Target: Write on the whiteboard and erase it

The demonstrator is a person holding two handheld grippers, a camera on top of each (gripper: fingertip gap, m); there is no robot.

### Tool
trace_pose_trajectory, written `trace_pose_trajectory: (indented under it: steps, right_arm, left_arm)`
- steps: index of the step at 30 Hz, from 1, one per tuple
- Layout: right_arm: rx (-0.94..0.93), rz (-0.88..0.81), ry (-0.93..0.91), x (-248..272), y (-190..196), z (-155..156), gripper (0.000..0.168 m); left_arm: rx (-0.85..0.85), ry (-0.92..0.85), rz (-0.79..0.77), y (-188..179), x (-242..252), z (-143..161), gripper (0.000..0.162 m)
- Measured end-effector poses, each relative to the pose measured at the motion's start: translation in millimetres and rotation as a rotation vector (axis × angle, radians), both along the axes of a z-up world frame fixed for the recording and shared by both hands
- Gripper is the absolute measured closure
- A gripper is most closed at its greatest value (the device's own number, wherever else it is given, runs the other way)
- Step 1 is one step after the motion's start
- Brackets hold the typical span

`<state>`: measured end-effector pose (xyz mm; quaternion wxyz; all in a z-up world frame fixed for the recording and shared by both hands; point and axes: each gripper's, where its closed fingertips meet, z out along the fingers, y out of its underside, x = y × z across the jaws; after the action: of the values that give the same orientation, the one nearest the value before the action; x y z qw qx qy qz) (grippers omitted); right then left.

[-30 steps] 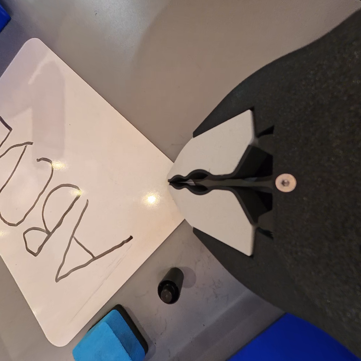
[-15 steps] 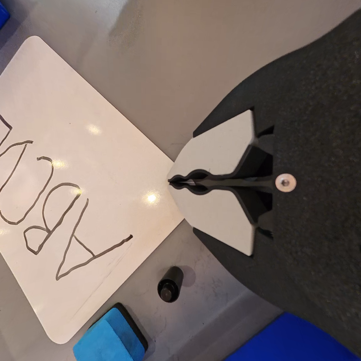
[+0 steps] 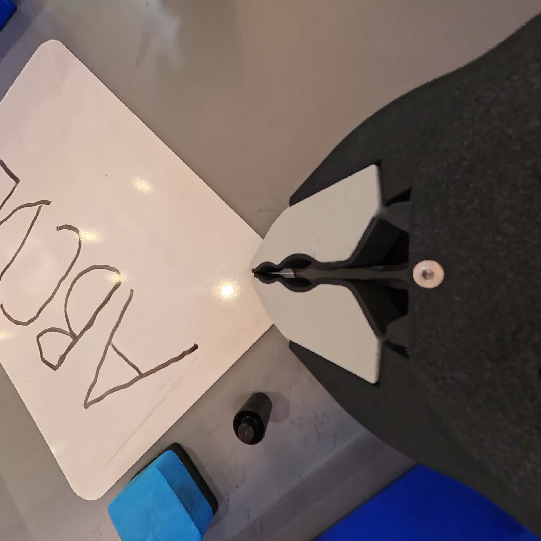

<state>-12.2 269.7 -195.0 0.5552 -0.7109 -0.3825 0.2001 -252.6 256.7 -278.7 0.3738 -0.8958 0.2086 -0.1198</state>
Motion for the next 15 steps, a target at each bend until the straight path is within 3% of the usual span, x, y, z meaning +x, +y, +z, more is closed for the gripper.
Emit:
trace_pose_trajectory:
  steps: [5, 7, 8, 9, 12, 15]
  right_arm:
    - [-0.030, 0.023, 0.046, 0, -2, 2, 0.149]
    - [-0.031, 0.026, 0.056, 0, -1, 3, 0.149]
    - [-0.034, 0.033, 0.062, 0, -2, 3, 0.149]
    - [-0.034, 0.035, 0.065, 0, -2, 4, 0.149]
    - [-0.032, 0.039, 0.068, 2, -3, 4, 0.149]
    - [-0.056, 0.049, 0.077, 4, -3, 2, 0.149]
  left_arm:
    - [-0.021, -0.014, 0.008, 0, 0, 0, 0.162]
    - [-0.115, -0.038, 0.002, -4, 2, 6, 0.162]
    - [-0.133, -0.021, 0.018, -1, -2, 15, 0.144]
    - [-0.145, 0.020, 0.017, 0, -7, 25, 0.124]
    - [-0.204, 0.266, -0.031, 4, -31, 45, 0.125]
    - [-0.296, 0.468, -0.133, 10, -50, 47, 0.126]
